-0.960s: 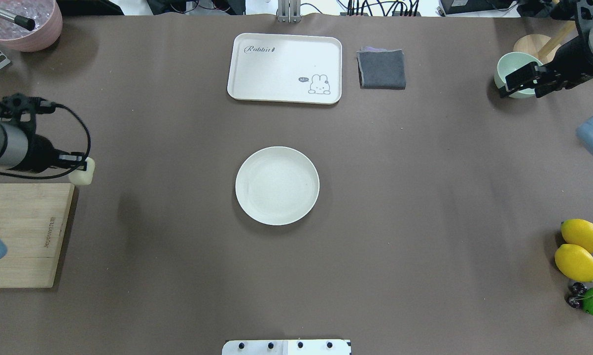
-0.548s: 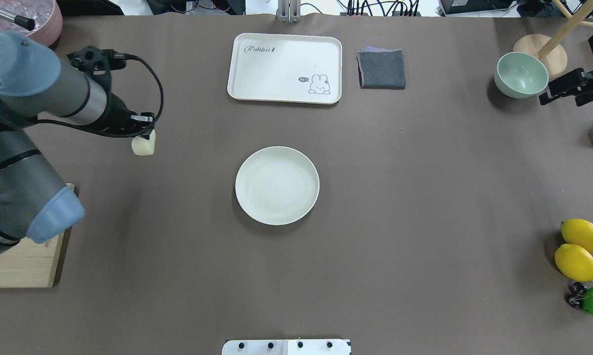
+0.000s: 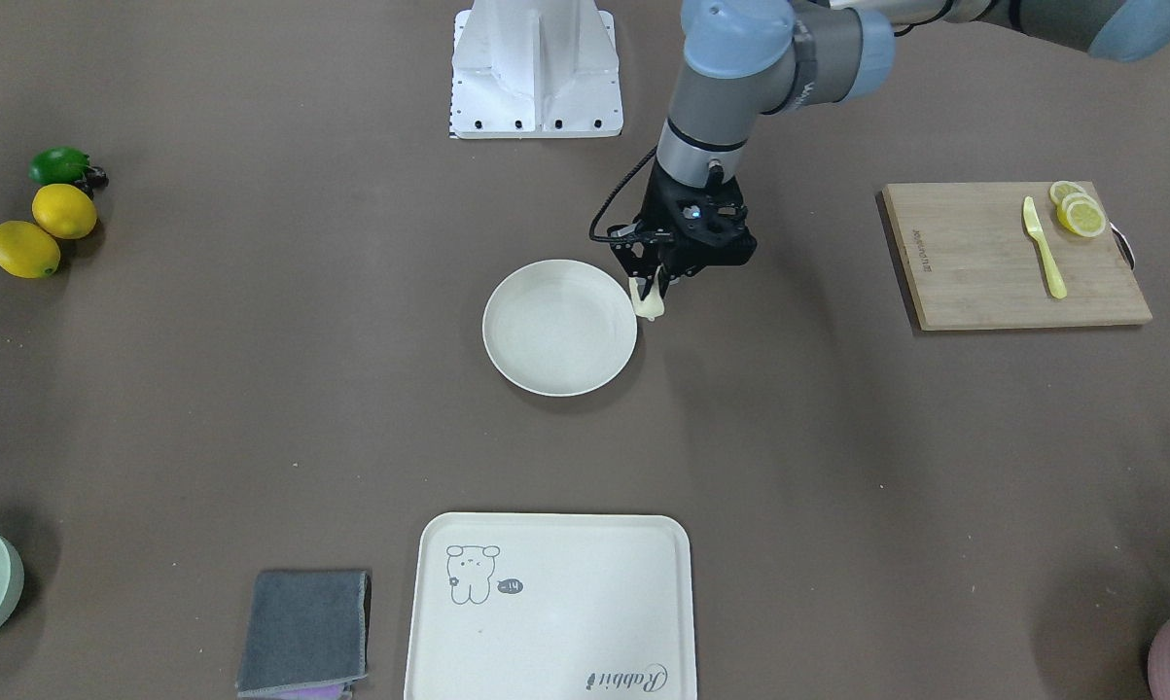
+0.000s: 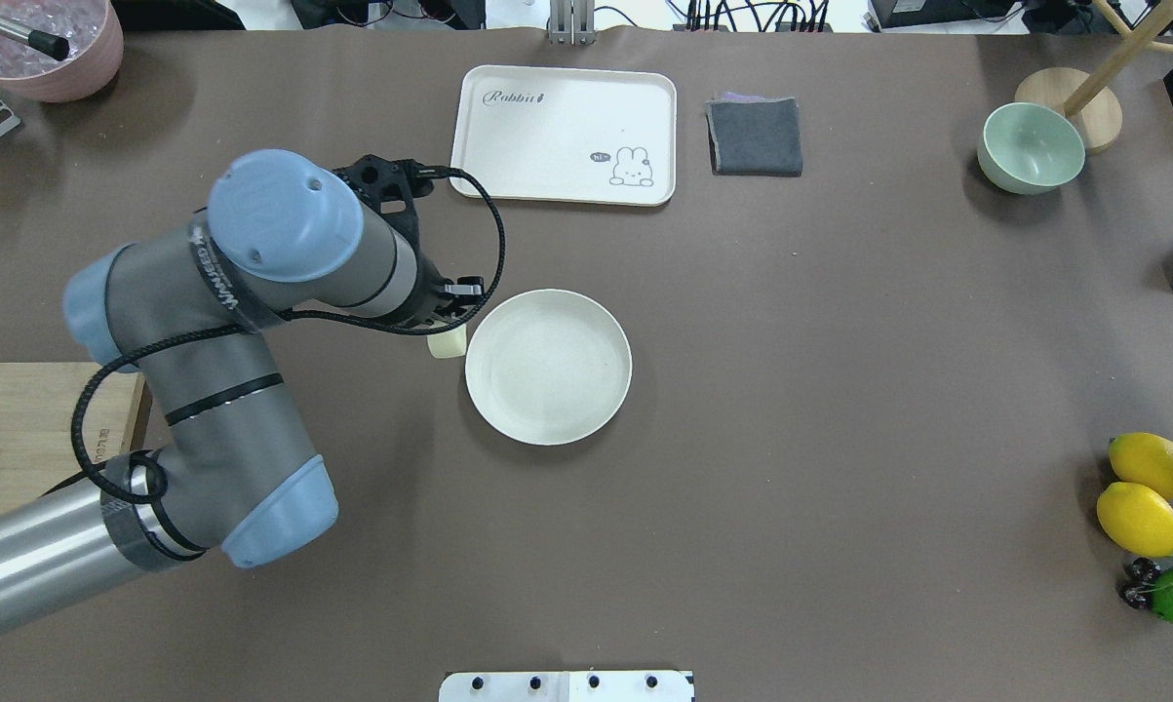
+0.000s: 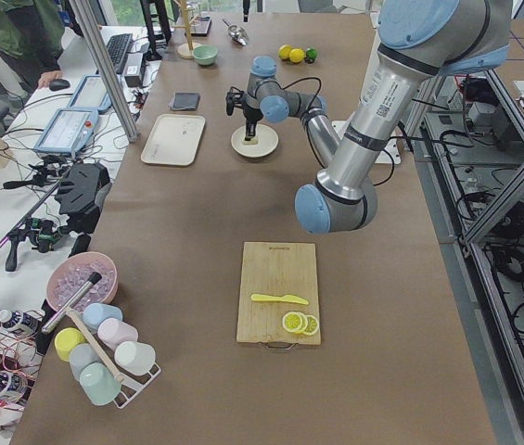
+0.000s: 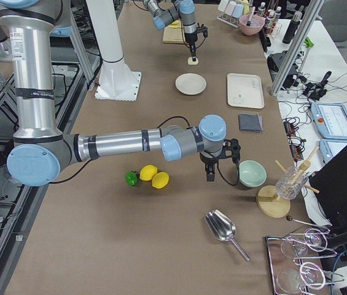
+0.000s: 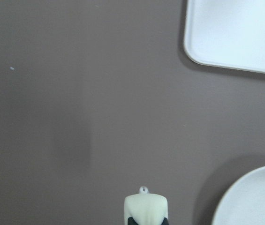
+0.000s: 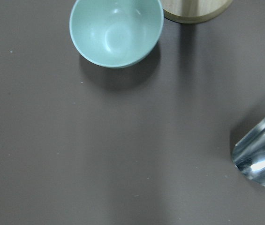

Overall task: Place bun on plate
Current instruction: 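Lower the held bun onto the plate and open the left gripper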

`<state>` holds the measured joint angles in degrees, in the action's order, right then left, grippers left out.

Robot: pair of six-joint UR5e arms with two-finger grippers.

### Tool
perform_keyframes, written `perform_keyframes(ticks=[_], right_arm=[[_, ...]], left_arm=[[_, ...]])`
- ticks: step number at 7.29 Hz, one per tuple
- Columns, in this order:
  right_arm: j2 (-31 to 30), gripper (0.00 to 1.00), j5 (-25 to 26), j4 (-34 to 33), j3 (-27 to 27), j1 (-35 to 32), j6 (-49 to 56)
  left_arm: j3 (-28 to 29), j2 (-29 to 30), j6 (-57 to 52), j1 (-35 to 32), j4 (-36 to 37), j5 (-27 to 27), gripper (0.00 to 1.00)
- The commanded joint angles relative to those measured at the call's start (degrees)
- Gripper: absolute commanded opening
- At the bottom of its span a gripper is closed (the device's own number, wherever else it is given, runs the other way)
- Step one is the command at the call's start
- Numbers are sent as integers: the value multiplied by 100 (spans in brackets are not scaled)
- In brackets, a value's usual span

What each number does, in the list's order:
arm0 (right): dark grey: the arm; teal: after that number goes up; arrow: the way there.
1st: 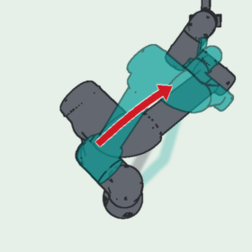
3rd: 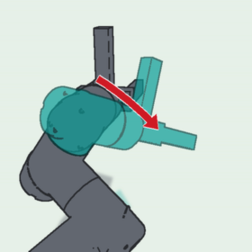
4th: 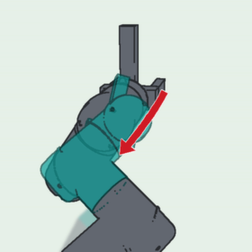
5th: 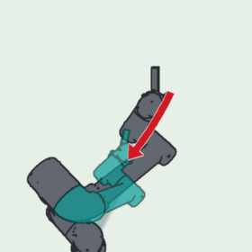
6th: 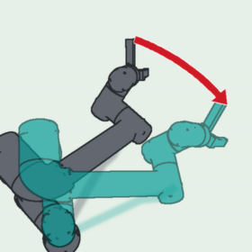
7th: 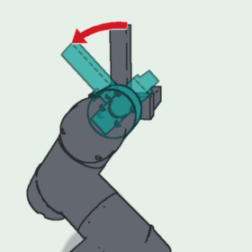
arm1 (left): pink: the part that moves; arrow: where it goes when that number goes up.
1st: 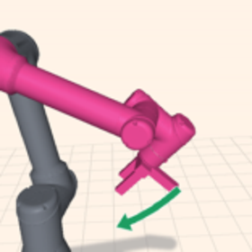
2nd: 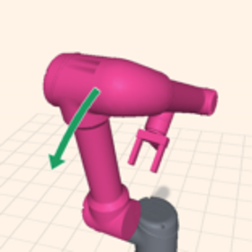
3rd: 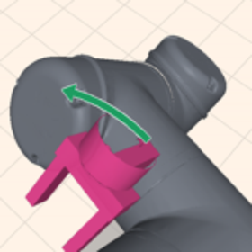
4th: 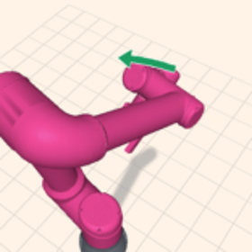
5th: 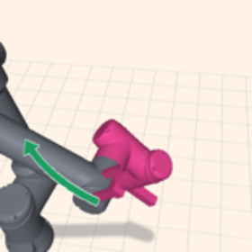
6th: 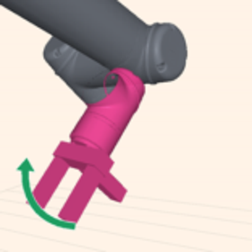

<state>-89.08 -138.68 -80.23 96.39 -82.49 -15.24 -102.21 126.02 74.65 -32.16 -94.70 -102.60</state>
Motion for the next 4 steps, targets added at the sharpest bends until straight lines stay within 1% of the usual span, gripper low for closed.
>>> perform_keyframes(ticks=[1, 2, 3, 4], right_arm=[[-66, 100, 34, -475, 3, -258, 636], [-101, 100, 43, -476, 3, -259, 645], [-101, 100, 43, -476, 3, -276, 645], [-84, 100, 43, -476, 3, -276, 645]], left_arm=[[594, 579, 382, 490, -48, 580, 26], [997, 808, 427, 553, -74, 626, 35], [1045, 810, 427, 675, -127, 801, 42], [1132, 819, 427, 746, -206, 898, 47]])
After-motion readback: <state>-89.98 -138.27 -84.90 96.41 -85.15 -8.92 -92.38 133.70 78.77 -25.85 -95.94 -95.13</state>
